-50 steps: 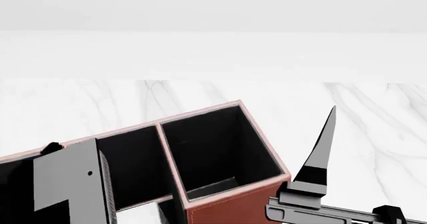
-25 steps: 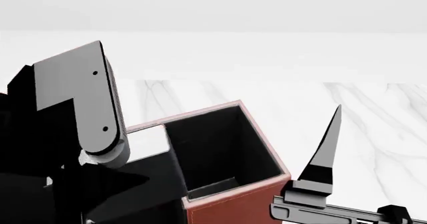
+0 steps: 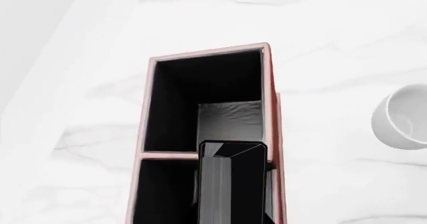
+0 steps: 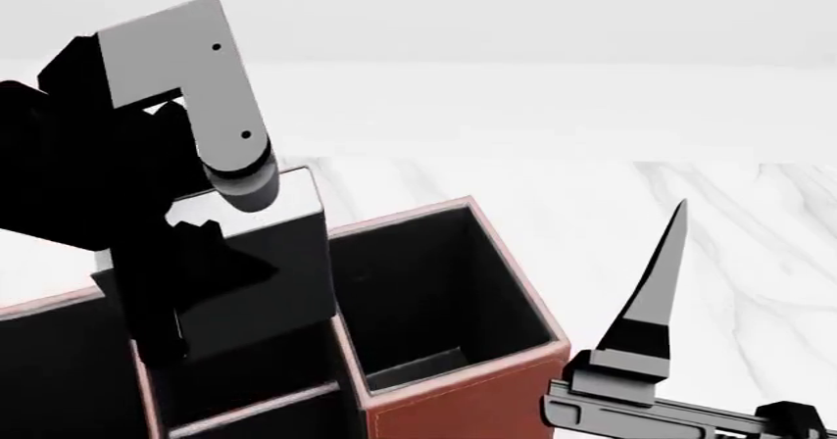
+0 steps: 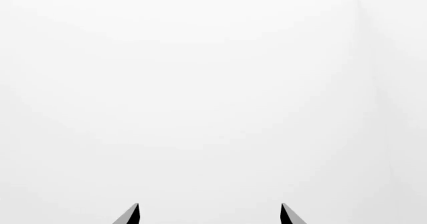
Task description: Pick up the book and place it in the front compartment of the caddy.
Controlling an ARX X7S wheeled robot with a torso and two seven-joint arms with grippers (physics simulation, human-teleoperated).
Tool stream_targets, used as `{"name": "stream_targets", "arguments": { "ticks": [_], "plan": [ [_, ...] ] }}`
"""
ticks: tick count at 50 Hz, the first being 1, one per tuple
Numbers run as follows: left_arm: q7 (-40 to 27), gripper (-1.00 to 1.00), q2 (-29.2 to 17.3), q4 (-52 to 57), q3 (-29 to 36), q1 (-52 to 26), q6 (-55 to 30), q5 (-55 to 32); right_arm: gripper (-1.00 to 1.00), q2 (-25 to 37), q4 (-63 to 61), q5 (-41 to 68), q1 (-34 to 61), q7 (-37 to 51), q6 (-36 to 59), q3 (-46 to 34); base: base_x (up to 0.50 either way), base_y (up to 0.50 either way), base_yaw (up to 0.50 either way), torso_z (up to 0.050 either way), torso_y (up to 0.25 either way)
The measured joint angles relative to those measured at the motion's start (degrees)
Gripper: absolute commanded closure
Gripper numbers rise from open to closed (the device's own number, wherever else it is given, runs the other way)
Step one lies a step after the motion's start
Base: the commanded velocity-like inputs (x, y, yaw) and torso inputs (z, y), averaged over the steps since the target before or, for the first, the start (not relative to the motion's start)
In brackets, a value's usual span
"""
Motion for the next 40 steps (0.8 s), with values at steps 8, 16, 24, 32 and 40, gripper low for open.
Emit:
{"name": "stream_targets", "arguments": {
  "ticks": [8, 16, 24, 32, 40],
  "plan": [
    [1.4, 1.0, 0.4, -1.8, 2.7, 0.4, 1.7, 2.6, -1.0, 0.2, 0.0, 0.1, 0.1, 0.2, -0.1, -0.1, 0.0, 0.0, 0.0, 0.0, 0.001],
    [1.8, 1.0, 1.1, -3.9, 4.9, 1.9, 3.3, 4.7, -1.0, 0.4, 0.0, 0.3, 0.2, 0.4, -0.2, -0.1, 0.0, 0.0, 0.0, 0.0, 0.001],
    [1.8, 1.0, 1.6, -5.6, 6.5, 3.6, 4.8, 6.3, -1.0, 0.6, 0.1, 0.4, 0.3, 0.6, -0.4, -0.2, 0.0, 0.0, 0.0, 0.001, 0.001],
    [1.7, 1.0, 1.9, -7.0, 7.8, 5.1, 6.3, 7.7, -1.0, 0.7, 0.1, 0.6, 0.3, 0.8, -0.5, -0.3, 0.0, 0.0, 0.0, 0.0, 0.001],
    [1.5, 1.0, 1.8, -7.6, 8.7, 6.5, 7.5, 8.7, -1.0, 0.9, 0.1, 0.7, 0.3, 1.0, -0.6, -0.2, 0.0, 0.0, 0.0, 0.0, 0.001]
  ]
}}
